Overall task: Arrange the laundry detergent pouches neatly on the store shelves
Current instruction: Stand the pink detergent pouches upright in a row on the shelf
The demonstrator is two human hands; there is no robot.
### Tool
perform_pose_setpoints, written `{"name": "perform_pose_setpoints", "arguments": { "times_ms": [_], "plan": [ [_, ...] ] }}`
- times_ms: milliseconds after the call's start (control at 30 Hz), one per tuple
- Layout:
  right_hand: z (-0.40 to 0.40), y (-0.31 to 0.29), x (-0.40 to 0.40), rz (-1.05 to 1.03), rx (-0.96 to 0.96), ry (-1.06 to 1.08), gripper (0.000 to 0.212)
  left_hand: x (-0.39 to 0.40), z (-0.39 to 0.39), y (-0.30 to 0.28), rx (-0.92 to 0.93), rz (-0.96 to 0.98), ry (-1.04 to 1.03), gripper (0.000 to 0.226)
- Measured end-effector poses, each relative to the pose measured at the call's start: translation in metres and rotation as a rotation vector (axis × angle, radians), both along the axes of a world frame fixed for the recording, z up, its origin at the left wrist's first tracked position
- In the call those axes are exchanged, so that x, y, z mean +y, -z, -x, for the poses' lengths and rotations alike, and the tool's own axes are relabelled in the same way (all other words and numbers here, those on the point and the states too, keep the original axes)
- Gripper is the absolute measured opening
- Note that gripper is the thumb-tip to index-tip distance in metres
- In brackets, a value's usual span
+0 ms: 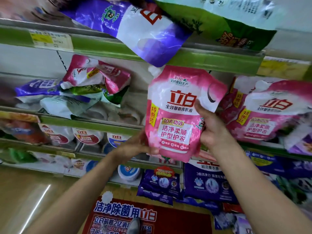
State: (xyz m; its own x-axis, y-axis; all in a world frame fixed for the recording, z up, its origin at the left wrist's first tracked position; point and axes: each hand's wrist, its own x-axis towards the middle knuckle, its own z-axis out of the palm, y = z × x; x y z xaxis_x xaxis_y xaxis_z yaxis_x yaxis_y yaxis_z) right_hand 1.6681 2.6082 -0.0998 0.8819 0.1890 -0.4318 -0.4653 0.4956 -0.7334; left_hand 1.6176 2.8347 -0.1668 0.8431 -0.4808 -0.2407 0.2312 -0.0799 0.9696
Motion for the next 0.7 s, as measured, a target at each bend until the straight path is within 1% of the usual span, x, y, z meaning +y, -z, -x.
{"name": "perform_pose_setpoints", "arguments": {
  "times_ms": [67, 133, 200, 233, 300, 367, 433, 533, 600, 633, 700],
  "plan": [
    [0.007, -0.006, -0.003, -0.037, 0.025, -0.020, 0.039, -0.005, 0.007, 0.004, 0.064, 0.039, -0.019, 0.066],
    [0.013, -0.011, -0.003, -0.040, 0.017, -0.054, 0.036, -0.005, 0.010, 0.004, 0.146, 0.089, -0.046, 0.074],
    [0.019, -0.014, -0.003, -0.028, -0.044, -0.075, 0.031, -0.005, 0.015, 0.003, 0.185, 0.099, -0.066, 0.080],
    [0.021, -0.016, -0.004, -0.016, -0.086, -0.081, 0.033, -0.005, 0.017, 0.003, 0.191, 0.089, -0.070, 0.082],
    [0.022, -0.016, -0.009, 0.011, -0.141, -0.102, 0.045, 0.000, 0.021, 0.003, 0.182, 0.062, -0.069, 0.080],
    [0.025, -0.015, -0.014, 0.037, -0.153, -0.120, 0.061, 0.007, 0.027, 0.006, 0.163, 0.016, -0.062, 0.073],
    [0.030, -0.009, -0.016, 0.074, -0.168, -0.106, 0.069, 0.013, 0.033, 0.009, 0.176, -0.023, -0.067, 0.070],
    [0.042, -0.002, -0.015, 0.100, -0.174, -0.030, 0.063, 0.012, 0.042, 0.011, 0.189, -0.030, -0.085, 0.060],
    [0.048, 0.001, -0.018, 0.126, -0.162, 0.020, 0.063, 0.005, 0.048, 0.008, 0.176, -0.050, -0.087, 0.052],
    [0.051, 0.000, -0.021, 0.132, -0.158, 0.034, 0.063, 0.001, 0.051, 0.006, 0.166, -0.063, -0.073, 0.050],
    [0.057, -0.003, -0.028, 0.136, -0.162, 0.057, 0.056, -0.009, 0.056, 0.000, 0.138, -0.091, -0.050, 0.051]
  ]
}}
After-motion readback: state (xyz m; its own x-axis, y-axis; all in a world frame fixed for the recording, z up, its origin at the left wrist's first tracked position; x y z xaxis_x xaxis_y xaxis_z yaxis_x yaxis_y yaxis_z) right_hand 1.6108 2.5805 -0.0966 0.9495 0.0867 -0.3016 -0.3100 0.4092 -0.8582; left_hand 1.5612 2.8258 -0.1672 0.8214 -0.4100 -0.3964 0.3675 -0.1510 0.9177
